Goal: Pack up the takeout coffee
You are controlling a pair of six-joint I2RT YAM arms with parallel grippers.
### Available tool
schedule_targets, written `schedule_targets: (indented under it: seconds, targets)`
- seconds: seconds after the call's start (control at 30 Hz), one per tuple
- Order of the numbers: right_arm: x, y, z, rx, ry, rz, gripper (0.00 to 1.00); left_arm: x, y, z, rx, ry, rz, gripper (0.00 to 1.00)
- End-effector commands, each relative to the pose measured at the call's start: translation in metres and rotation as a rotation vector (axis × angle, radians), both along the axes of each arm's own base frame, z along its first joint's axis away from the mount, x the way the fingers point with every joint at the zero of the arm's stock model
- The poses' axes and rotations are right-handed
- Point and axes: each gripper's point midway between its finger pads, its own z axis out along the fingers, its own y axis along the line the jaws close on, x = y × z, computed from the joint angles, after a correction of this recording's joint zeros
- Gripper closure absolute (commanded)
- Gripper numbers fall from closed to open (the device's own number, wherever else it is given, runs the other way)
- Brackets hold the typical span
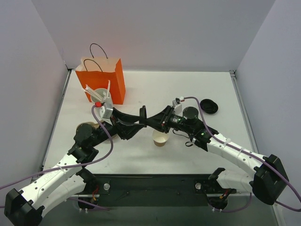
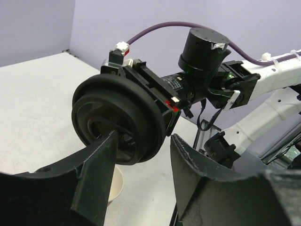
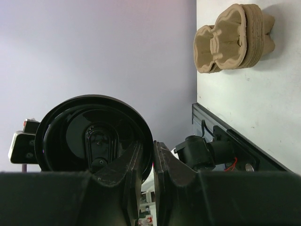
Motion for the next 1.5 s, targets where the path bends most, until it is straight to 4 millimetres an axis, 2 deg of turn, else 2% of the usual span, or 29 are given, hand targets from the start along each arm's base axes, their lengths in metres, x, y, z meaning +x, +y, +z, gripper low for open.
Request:
schedule_targets:
  seconds: [0.0, 0.13, 0.33, 0.47, 0.63, 0.7, 0.8, 0.93, 1.2, 1.23, 1.33, 1.37, 1.4, 1.47]
  targets:
    - [-0.006, 0.005, 0.029, 0.07, -0.076, 0.031, 0.86, -0.015, 0.001, 0.034, -0.102, -0.094, -0.055, 0.5]
    - [-0.008, 0.006, 0.029, 0.073, -0.078, 0.04, 0.85, -0.019, 0.0, 0.036, -0.116, -0.087, -0.077, 0.73]
    - [-0.01, 0.005, 0.032, 0.079, -0.085, 0.042, 0.85, -0.018, -0.001, 0.033, -0.125, -0.071, -0.076, 0.85]
    - [-0.012, 0.004, 0.029, 0.077, -0.082, 0.043, 0.85, -0.016, 0.0, 0.033, -0.126, -0.067, -0.065, 1.0]
    - [-0.013, 0.002, 0.031, 0.083, -0.085, 0.041, 0.85, -0.014, -0.001, 0.028, -0.117, -0.052, -0.059, 1.0]
    - [-0.015, 0.001, 0.031, 0.084, -0.084, 0.043, 0.85, -0.013, -0.001, 0.026, -0.106, -0.049, -0.058, 0.89]
    - [-0.016, 0.001, 0.032, 0.086, -0.084, 0.045, 0.85, -0.011, -0.003, 0.022, -0.096, -0.045, -0.055, 0.8]
    - [-0.018, 0.001, 0.033, 0.089, -0.082, 0.051, 0.85, -0.011, -0.006, 0.024, -0.098, -0.05, -0.069, 0.73]
    - [-0.02, 0.001, 0.031, 0.09, -0.079, 0.056, 0.85, -0.013, -0.009, 0.031, -0.125, -0.053, -0.099, 0.7]
    - [-0.02, 0.001, 0.032, 0.092, -0.078, 0.057, 0.85, -0.013, -0.009, 0.03, -0.124, -0.048, -0.1, 0.71]
    - [-0.019, 0.001, 0.031, 0.091, -0.08, 0.054, 0.84, -0.014, -0.008, 0.03, -0.139, -0.045, -0.105, 0.83]
    - [-0.02, 0.0, 0.028, 0.087, -0.075, 0.054, 0.83, -0.015, -0.009, 0.031, -0.144, -0.042, -0.108, 0.93]
    - [-0.02, 0.001, 0.027, 0.087, -0.075, 0.056, 0.82, -0.015, -0.008, 0.032, -0.149, -0.043, -0.107, 0.97]
    - [-0.021, 0.0, 0.026, 0.087, -0.075, 0.056, 0.77, -0.011, -0.006, 0.031, -0.157, -0.028, -0.078, 1.0]
